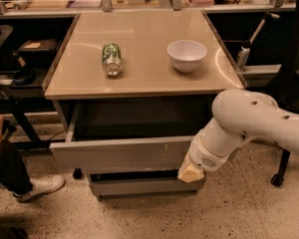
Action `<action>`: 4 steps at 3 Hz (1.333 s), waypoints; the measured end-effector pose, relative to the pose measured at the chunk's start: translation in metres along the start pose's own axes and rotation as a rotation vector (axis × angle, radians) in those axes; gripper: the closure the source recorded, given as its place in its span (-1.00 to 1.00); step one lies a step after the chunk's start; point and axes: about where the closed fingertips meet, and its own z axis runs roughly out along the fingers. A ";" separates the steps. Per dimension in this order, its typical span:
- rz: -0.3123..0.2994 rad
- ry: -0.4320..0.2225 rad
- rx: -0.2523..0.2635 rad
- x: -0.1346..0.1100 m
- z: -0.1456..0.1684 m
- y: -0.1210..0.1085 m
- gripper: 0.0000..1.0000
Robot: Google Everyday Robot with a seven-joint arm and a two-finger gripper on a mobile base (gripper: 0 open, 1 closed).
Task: Close top drawer
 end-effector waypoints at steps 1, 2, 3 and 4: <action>0.017 0.020 0.053 -0.007 0.001 -0.028 1.00; 0.008 0.035 0.085 -0.018 0.004 -0.055 1.00; -0.010 0.057 0.106 -0.030 0.010 -0.076 1.00; -0.023 0.084 0.123 -0.038 0.015 -0.094 1.00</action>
Offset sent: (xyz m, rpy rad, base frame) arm 0.0982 0.0098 -0.0073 -0.0831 -0.1020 -0.0318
